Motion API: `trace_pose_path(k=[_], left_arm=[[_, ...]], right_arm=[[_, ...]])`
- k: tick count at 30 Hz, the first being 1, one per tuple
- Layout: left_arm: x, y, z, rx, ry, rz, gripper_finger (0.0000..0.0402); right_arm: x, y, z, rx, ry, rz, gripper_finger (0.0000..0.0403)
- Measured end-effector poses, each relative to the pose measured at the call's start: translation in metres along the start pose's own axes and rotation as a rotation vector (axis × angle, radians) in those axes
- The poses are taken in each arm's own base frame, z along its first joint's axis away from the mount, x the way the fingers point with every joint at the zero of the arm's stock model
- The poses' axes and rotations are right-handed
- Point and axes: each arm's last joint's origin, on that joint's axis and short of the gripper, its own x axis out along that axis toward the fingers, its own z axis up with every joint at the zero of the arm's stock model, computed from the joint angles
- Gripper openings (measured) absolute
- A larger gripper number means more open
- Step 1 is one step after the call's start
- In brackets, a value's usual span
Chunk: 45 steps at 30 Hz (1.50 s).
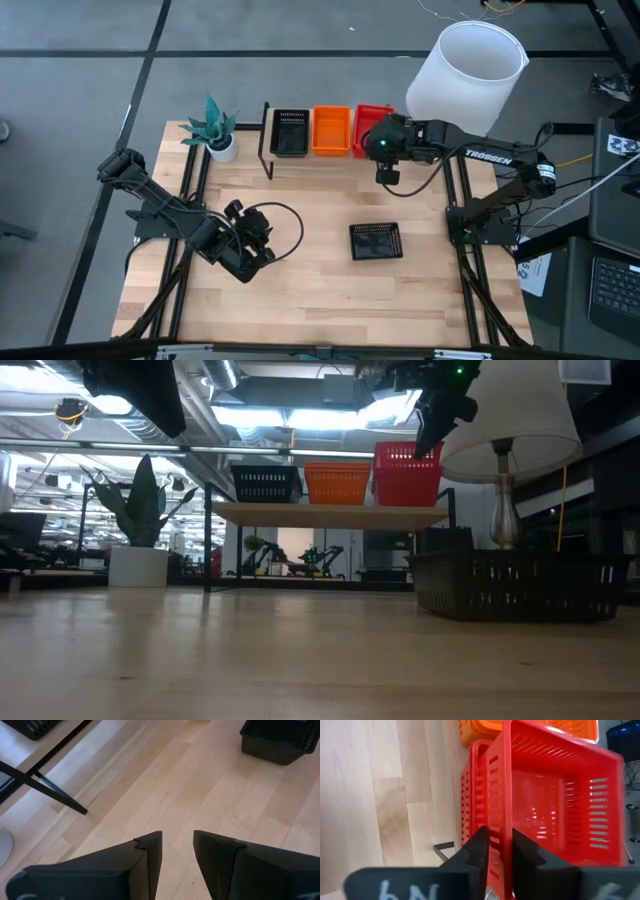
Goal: Stack baskets on shelf by color
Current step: Stack the red bin on top of the red bin on the shelf, then stack the black bin on top of the black bin on the shelf
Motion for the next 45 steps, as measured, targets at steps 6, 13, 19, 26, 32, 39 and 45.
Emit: trace_pose_path(k=[6,13,19,26,32,39,45], left_arm=[[0.000,0.000,0.000,0.000,0.000,0.000,0.0104],[0.000,0.000,0.000,0.000,0.000,0.000,0.0104],[0.000,0.000,0.000,-0.001,0.000,0.000,0.0104],[0.000,0.000,0.000,-0.001,0.000,0.000,0.0104],[0.000,0.000,0.000,-0.001,-0.001,0.000,0.0104],[0.000,-0.001,0.000,-0.005,-0.004,-0.003,0.0104],[0.000,-0.001,0.000,-0.006,-0.004,-0.003,0.0104]], right_arm=[[0.000,0.000,0.000,-0.003,0.004,-0.012,0.0081],[-0.004,-0.002,0.000,-0.021,0.008,-0.032,0.0096],[-0.019,-0.008,0.005,0.008,-0.044,0.048,0.0112],[-0.039,-0.005,0.004,0.183,-0.049,0.274,0.0128],[-0.036,0.044,-0.006,0.184,0.091,0.748,0.0129],[0.002,0.116,-0.046,0.051,0.383,0.634,0.0129],[0.036,0.161,-0.100,0.111,0.638,0.569,0.0129]])
